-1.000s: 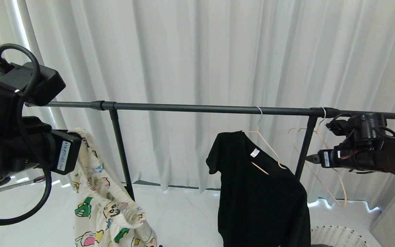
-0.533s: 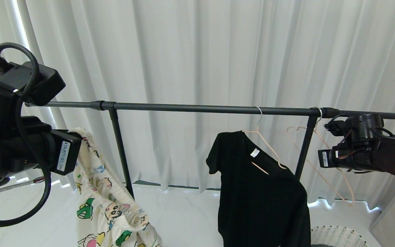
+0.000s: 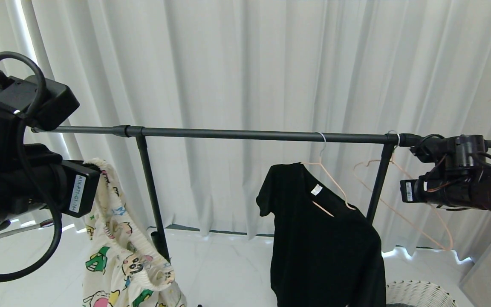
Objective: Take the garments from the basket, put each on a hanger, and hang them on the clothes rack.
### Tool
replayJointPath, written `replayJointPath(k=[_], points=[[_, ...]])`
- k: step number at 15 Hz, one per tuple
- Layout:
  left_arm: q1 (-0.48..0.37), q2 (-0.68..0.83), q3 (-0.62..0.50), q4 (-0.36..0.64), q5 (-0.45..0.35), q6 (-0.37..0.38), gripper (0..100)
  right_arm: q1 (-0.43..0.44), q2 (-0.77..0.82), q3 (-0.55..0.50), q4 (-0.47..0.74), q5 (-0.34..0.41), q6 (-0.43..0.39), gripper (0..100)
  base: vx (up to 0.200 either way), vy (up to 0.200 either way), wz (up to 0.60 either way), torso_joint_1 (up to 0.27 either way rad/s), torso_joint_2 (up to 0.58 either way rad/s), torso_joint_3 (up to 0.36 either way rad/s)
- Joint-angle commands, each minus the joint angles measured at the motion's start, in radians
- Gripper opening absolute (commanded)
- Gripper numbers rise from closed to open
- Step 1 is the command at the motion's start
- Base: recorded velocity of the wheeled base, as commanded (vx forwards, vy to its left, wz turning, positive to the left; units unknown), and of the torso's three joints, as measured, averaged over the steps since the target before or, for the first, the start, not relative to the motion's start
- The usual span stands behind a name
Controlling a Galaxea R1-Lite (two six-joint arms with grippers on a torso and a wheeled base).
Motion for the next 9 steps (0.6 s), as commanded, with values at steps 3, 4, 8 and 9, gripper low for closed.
replayJointPath(k=[3,4,8,9], points=[[0.001,-0.023,0.023,0.000,0.001,0.000,0,-0.001,-0.091,0.019,-0.003,0.001,0.001,0,0.000,0.000,0.00,0.000,0.00,0.000],[0.001,-0.039,0.037,0.000,-0.001,0.000,0,-0.001,-0.131,0.045,-0.004,-0.002,-0.001,0,0.000,0.000,0.00,0.000,0.00,0.000],[0.001,-0.063,0.054,0.000,-0.001,0.000,0,-0.001,-0.164,0.136,-0.167,-0.010,-0.006,0,0.000,0.000,0.00,0.000,0.00,0.000],[0.001,-0.068,0.054,0.000,-0.001,0.000,0,-0.001,-0.171,0.153,-0.188,-0.024,-0.006,0,0.000,0.000,0.00,0.000,0.00,0.000]])
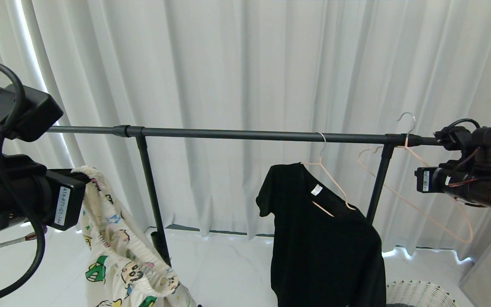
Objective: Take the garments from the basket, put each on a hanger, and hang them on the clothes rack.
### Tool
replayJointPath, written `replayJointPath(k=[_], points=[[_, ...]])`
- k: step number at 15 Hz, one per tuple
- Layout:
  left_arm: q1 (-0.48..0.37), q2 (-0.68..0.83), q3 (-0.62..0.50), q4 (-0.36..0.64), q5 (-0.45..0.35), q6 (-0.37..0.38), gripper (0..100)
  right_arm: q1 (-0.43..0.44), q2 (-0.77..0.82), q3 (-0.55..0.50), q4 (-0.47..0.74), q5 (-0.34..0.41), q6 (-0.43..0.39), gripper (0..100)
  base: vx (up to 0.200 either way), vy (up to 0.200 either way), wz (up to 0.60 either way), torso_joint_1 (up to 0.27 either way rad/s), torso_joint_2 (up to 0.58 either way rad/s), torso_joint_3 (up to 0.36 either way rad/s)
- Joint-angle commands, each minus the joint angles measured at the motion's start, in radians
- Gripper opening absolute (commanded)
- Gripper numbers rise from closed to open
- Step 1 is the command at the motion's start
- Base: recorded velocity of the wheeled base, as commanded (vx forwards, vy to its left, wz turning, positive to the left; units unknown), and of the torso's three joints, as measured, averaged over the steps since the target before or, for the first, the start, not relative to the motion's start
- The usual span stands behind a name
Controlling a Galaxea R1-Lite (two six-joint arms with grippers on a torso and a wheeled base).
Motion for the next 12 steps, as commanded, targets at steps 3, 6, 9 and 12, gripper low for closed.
replayJointPath(k=[3,6,9,12], points=[[0.002,-0.016,0.002,0.000,0.002,0.000,0,0.000,-0.083,0.074,-0.009,-0.022,0.000,0,0.000,0.000,0.00,0.000,0.00,0.000],[0.002,-0.016,0.007,0.000,0.000,0.000,0,0.000,-0.247,0.223,-0.009,-0.023,0.000,0,0.000,0.000,0.00,0.000,0.00,0.000],[0.014,-0.015,0.022,-0.004,0.000,0.002,0,0.000,-0.428,0.387,-0.003,-0.063,-0.005,0,-0.067,0.000,0.00,-0.001,0.00,0.002],[0.022,-0.013,0.025,-0.004,-0.001,0.000,0,0.000,-0.572,0.407,0.132,-0.091,-0.005,0,-0.200,0.000,0.00,0.012,0.01,0.004]])
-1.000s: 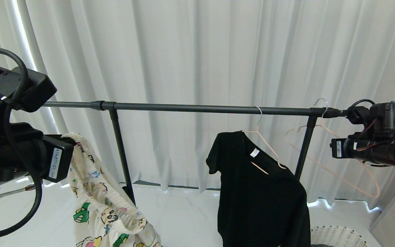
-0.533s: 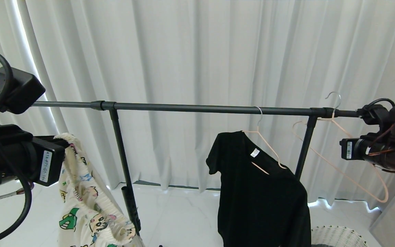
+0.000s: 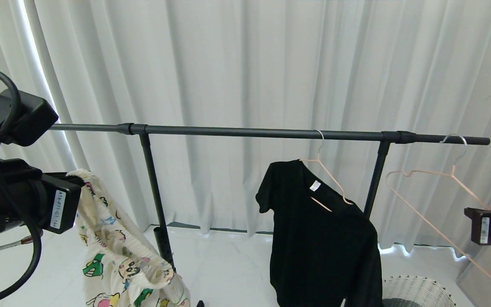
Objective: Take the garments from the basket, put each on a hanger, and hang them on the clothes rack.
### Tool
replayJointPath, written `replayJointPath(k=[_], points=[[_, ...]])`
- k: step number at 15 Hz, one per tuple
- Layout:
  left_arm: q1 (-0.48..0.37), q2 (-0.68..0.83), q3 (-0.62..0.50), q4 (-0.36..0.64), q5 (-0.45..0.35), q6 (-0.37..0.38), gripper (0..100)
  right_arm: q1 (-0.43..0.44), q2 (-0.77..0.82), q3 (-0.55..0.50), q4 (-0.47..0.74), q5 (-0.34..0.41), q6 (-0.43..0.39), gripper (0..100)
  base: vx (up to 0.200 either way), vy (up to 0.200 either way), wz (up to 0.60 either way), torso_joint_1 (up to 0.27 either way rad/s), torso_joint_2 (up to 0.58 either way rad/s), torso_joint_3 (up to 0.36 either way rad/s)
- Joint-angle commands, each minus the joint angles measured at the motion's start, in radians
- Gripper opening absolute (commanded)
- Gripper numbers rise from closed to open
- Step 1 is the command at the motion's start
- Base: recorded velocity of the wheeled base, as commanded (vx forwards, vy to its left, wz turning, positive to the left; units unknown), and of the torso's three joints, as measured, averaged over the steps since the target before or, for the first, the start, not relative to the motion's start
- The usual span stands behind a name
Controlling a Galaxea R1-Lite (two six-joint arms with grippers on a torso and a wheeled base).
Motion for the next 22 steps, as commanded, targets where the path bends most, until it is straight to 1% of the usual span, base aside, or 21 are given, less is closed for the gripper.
replayJointPath(k=[1,3,7,10,12,14,16,20,21,22], points=[[0.002,0.001,0.006,0.001,0.001,-0.001,0,0.000,-0.157,0.025,0.078,-0.008,-0.001,0,-0.200,0.000,0.00,-0.017,0.00,0.007],[0.002,-0.006,0.022,0.001,0.001,-0.001,0,0.000,-0.243,0.025,0.164,-0.008,-0.013,0,-0.200,0.000,0.00,-0.007,0.00,0.007],[-0.001,0.000,0.031,0.001,-0.002,-0.001,0,0.000,-0.336,0.023,0.267,-0.005,-0.025,0,-0.200,0.000,0.00,0.005,0.00,0.004],[-0.006,0.009,0.034,0.001,-0.004,-0.001,0,0.002,-0.378,0.023,0.328,0.000,-0.027,0,-0.200,0.000,0.00,0.002,0.00,0.005],[-0.007,0.011,0.054,0.001,-0.002,0.001,0,0.008,-0.376,0.020,0.337,0.007,-0.037,0,-0.200,0.000,0.00,0.005,0.00,0.005],[-0.025,0.006,0.111,0.001,-0.002,-0.001,0,0.011,-0.372,0.022,0.340,0.029,-0.060,0,-0.200,0.000,0.00,0.002,0.00,0.000],[-0.027,0.012,0.147,0.001,-0.002,-0.001,0,0.013,-0.355,0.019,0.342,0.055,-0.063,0,0.000,0.000,0.00,0.000,0.00,0.000],[-0.027,0.061,0.149,0.001,-0.002,-0.010,0,0.023,-0.322,0.014,0.340,0.061,-0.099,0,0.000,0.000,0.00,0.000,0.00,0.000],[-0.027,0.080,0.149,0.001,-0.004,-0.017,0,0.036,-0.313,0.002,0.342,0.067,-0.102,0,0.000,0.000,0.00,0.000,0.00,0.000],[-0.027,0.098,0.144,-0.010,-0.004,-0.040,0,0.056,-0.299,-0.010,0.342,0.073,-0.102,0,0.000,0.000,0.00,0.000,0.00,0.000]])
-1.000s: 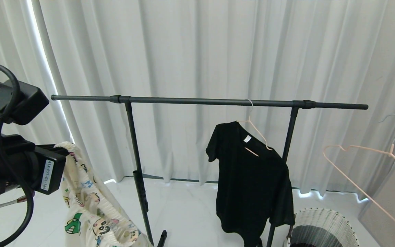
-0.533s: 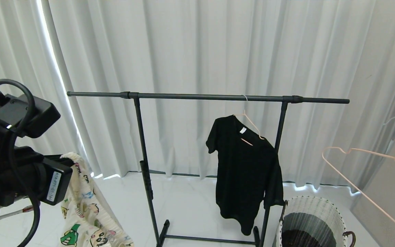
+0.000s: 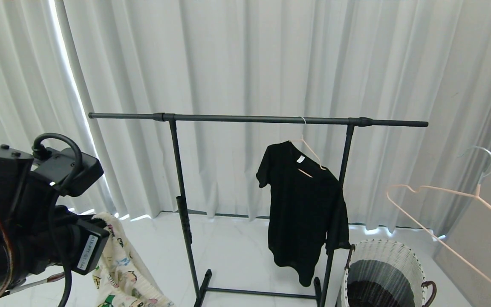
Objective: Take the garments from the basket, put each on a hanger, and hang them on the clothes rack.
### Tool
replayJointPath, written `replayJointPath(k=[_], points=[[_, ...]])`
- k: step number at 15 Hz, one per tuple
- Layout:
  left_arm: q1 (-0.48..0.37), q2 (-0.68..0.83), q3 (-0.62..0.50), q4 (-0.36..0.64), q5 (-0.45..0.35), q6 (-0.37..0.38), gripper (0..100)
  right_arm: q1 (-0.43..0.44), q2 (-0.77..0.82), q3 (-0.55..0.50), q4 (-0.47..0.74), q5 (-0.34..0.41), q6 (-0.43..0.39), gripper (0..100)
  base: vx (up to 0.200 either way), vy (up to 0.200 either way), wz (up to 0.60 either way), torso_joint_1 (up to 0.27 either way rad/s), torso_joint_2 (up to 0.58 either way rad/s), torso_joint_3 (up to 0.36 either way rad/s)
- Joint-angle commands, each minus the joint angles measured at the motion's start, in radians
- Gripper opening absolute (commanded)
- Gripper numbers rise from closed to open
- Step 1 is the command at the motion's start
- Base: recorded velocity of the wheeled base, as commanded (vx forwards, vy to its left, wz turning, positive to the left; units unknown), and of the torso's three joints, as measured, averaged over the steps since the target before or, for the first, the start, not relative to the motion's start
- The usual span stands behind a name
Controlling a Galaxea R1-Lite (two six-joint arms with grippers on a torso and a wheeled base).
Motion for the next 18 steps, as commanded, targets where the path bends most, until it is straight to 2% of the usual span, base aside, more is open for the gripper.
replayJointPath(k=[1,2,4,7,8,11,15,18], points=[[0.000,0.051,-0.011,-0.023,0.000,-0.034,0,0.036,0.037,-0.017,0.000,0.002,-0.001,0,0.000,0.000,0.00,0.000,0.00,0.000],[-0.001,0.062,-0.014,-0.037,0.000,-0.068,0,0.061,0.043,-0.022,0.001,0.002,-0.001,0,0.000,0.000,0.00,0.000,0.00,0.000],[-0.003,0.059,-0.030,-0.040,0.003,-0.078,0,0.133,0.046,-0.031,0.017,0.027,0.002,0,0.000,0.000,0.00,0.000,0.00,0.000],[-0.003,0.087,-0.116,-0.043,0.002,-0.081,0,0.263,0.039,-0.031,0.053,0.122,0.012,0,0.000,0.000,0.00,0.000,0.00,0.000],[-0.010,0.113,-0.146,-0.044,-0.001,-0.103,0,0.317,0.048,-0.031,0.055,0.153,0.024,0,0.000,0.000,0.00,0.000,0.00,0.000],[-0.138,0.208,-0.205,-0.043,-0.005,-0.242,0,0.432,0.100,-0.038,0.033,0.217,0.091,0,0.000,0.000,0.00,0.000,0.00,0.000],[-0.197,0.407,-0.309,-0.043,-0.003,-0.403,0,0.524,0.167,-0.040,-0.074,0.248,0.168,0,0.000,0.000,0.00,0.000,0.00,0.000],[-0.196,0.484,-0.360,-0.043,-0.003,-0.411,0,0.556,0.190,-0.041,-0.151,0.249,0.206,0,0.000,0.000,0.00,0.000,0.00,0.000]])
